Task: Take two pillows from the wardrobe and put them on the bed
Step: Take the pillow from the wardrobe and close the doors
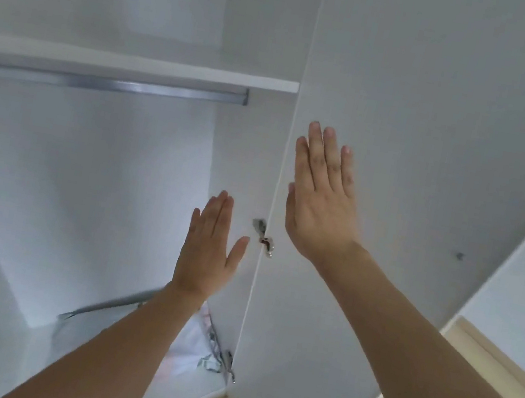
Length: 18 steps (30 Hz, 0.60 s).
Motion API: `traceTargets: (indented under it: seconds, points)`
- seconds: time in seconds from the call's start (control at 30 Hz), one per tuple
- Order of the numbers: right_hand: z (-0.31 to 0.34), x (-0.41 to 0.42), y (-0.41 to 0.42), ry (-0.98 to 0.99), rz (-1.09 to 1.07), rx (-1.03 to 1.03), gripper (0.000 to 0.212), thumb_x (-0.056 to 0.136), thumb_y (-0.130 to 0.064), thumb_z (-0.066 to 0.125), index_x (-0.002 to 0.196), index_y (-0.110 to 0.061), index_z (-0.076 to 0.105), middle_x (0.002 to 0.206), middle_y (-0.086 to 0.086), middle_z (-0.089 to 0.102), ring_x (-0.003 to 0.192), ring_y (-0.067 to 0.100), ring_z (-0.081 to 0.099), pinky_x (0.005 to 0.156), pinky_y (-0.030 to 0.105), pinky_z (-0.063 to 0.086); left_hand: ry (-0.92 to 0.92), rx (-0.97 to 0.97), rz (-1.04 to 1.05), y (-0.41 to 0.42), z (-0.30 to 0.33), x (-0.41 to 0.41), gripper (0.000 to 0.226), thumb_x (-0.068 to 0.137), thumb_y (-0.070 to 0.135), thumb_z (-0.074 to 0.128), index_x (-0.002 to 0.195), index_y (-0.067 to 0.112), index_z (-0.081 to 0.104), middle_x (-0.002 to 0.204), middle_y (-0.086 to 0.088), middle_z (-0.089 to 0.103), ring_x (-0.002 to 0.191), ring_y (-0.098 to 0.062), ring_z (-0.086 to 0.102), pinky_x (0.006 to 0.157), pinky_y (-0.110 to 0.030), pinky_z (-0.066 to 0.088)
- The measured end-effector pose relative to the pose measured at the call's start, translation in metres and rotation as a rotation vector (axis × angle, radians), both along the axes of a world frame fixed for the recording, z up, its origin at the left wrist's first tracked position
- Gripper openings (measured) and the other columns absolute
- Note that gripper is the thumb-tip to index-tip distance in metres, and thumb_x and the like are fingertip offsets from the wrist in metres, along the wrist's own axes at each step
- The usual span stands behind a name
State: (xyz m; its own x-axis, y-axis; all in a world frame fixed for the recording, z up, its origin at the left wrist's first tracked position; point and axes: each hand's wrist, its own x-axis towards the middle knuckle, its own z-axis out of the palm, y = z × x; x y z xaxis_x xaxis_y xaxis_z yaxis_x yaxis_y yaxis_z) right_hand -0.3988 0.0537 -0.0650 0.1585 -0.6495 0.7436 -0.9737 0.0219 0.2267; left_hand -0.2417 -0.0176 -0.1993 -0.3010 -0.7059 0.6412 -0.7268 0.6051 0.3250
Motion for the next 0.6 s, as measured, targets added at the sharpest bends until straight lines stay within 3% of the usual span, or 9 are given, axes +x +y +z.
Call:
traceTargets:
  seconds: [0.2, 0.37, 0.5, 0.6]
  points:
    - [-0.086, 0.115, -0.107, -0.104, 0.214, 0.291, 0.062, 0.097, -0.026, 0.029, 0.15, 0.0, 0.011, 0.16, 0.018, -0.001, 0.148, 0.031, -0.005, 0.121, 0.047, 0.0, -0.179, 0.12, 0.314, -0.049, -0.061, 0.16, 0.067, 0.1, 0.045, 0.032, 0.151, 0.006, 0.017, 0.16, -0.012, 0.014, 0.148, -0.025, 0.011, 0.119, -0.046, 0.015]
    - [-0.192, 0.179, -0.172, -0.103, 0.322, 0.526, 0.062, 0.098, -0.028, 0.03, 0.151, -0.002, 0.011, 0.16, 0.016, -0.003, 0.148, 0.03, -0.005, 0.121, 0.045, -0.001, -0.318, 0.243, 0.391, -0.088, -0.13, 0.238, 0.069, 0.098, 0.042, 0.039, 0.151, 0.005, 0.016, 0.16, -0.014, 0.013, 0.147, -0.029, 0.011, 0.118, -0.05, 0.018]
    - [-0.305, 0.194, -0.215, -0.124, 0.376, 0.648, 0.06, 0.098, -0.026, 0.032, 0.151, -0.003, 0.014, 0.16, 0.014, -0.001, 0.148, 0.029, -0.002, 0.121, 0.042, -0.001, -0.378, 0.358, 0.406, -0.12, -0.23, 0.259, 0.069, 0.097, 0.041, 0.042, 0.152, 0.006, 0.016, 0.16, -0.011, 0.008, 0.148, -0.029, 0.008, 0.12, -0.046, 0.012]
    - [-0.423, 0.195, -0.247, -0.136, 0.389, 0.719, 0.06, 0.099, -0.026, 0.031, 0.151, -0.005, 0.011, 0.161, 0.012, -0.003, 0.148, 0.027, -0.004, 0.121, 0.041, -0.002, -0.432, 0.44, 0.412, -0.143, -0.341, 0.262, 0.071, 0.098, 0.045, 0.037, 0.152, 0.009, 0.01, 0.161, -0.009, 0.003, 0.148, -0.026, 0.003, 0.12, -0.043, 0.005]
